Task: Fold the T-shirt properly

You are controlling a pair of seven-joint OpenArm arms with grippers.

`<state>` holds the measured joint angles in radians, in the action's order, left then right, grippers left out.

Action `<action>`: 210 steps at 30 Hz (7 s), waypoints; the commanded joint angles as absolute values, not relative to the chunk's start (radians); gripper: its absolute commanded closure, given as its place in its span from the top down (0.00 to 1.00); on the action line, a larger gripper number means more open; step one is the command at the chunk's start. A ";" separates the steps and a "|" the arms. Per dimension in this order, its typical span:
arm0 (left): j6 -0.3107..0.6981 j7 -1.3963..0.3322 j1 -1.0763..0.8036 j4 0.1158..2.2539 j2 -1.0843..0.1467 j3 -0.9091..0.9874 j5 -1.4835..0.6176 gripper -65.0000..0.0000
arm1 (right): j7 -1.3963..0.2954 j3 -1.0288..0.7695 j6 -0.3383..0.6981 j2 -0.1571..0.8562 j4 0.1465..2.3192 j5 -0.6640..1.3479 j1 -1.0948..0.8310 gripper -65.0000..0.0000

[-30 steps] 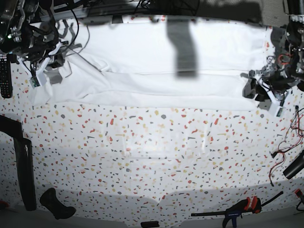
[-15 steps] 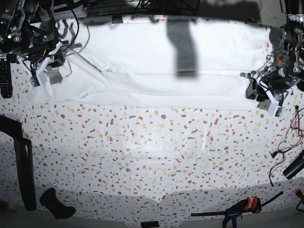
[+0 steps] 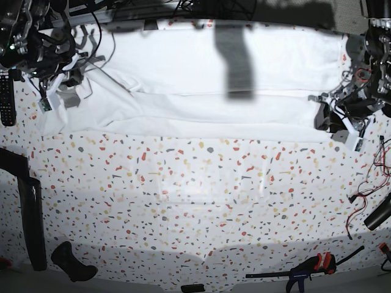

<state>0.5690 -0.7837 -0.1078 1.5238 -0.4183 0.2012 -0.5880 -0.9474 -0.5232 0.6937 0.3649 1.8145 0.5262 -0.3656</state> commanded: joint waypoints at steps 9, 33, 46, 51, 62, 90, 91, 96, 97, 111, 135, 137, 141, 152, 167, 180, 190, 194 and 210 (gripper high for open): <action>0.615 -0.793 -0.097 1.538 -0.435 0.209 -0.604 0.26 | -0.939 -0.530 0.698 0.379 1.828 0.535 -0.361 0.00; 0.675 -0.958 -0.099 1.538 -0.450 0.209 -0.664 0.19 | -0.949 -0.530 0.698 0.380 1.828 0.535 -0.361 0.00; 0.698 -1.108 -0.119 1.538 -0.601 0.209 -1.088 0.19 | -0.950 -0.530 0.698 0.380 1.828 0.531 -0.360 0.24; 0.698 -1.091 -0.118 1.538 -0.601 0.209 -1.099 0.19 | -0.950 -0.530 0.698 0.379 1.828 0.531 -0.360 0.24; 0.698 -0.986 -0.119 1.538 -0.601 0.209 -0.996 0.19 | -0.951 -0.530 0.698 0.379 1.828 0.531 -0.361 0.24; 0.698 -1.011 -0.119 1.539 -0.594 0.209 -0.917 0.00 | -0.950 -0.530 0.698 0.380 1.829 0.532 -0.360 0.24; 0.698 -1.029 -0.119 1.539 -0.594 0.209 -0.918 0.00 | -0.950 -0.530 0.698 0.380 1.829 0.531 -0.360 0.24; 0.698 -1.110 -0.120 1.539 -0.597 0.209 -0.976 0.00 | -0.950 -0.530 0.698 0.380 1.829 0.532 -0.360 0.24; 0.698 -1.114 -0.119 1.539 -0.597 0.209 -0.998 0.00 | -0.950 -0.530 0.698 0.380 1.829 0.532 -0.360 0.24; 0.698 -1.256 -0.184 1.653 -0.637 0.209 -1.082 0.00 | -0.950 -0.530 0.698 0.380 1.829 0.531 -0.360 0.24; 0.698 -1.124 -0.391 1.709 -0.776 0.209 -1.101 0.00 | -1.053 -0.530 0.698 0.380 1.829 0.525 -0.305 0.43; 0.698 -1.124 -0.391 1.709 -0.776 0.209 -1.101 0.00 | -1.075 -0.530 0.698 0.380 1.829 0.531 -0.305 0.58; 0.698 -1.124 -0.390 1.709 -0.776 0.209 -1.101 0.00 | -1.150 -0.530 0.698 0.380 1.831 0.565 -0.308 0.61; 0.698 -1.121 -0.391 1.709 -0.776 0.209 -1.101 0.00 | -1.284 -0.531 0.698 0.480 1.959 0.909 -0.335 0.61; 0.698 -1.121 -0.391 1.709 -0.776 0.209 -1.102 0.00 | -0.995 -0.370 0.698 0.490 1.966 0.838 -0.027 0.61; 0.698 -1.121 -0.391 1.709 -0.776 0.209 -1.102 0.00 | -1.149 0.257 0.698 0.490 1.719 0.609 0.286 0.61; 0.698 -1.121 -0.391 1.709 -0.776 0.209 -1.101 0.00 | -1.396 0.369 0.698 0.499 1.629 0.881 0.343 0.61; 0.698 -1.121 -0.391 1.709 -0.776 0.209 -1.101 0.00 | -1.396 0.369 0.698 0.530 1.629 0.997 0.340 0.61; 0.698 -1.120 -0.391 1.709 -0.776 0.209 -1.101 0.00 | -1.396 0.393 0.698 0.590 1.626 0.939 0.301 0.61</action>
<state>0.6914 -1.1286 -0.3962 1.6955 -0.7536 0.1974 -1.0859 -1.4014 0.3988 0.6937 0.5816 1.6161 0.9245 0.2798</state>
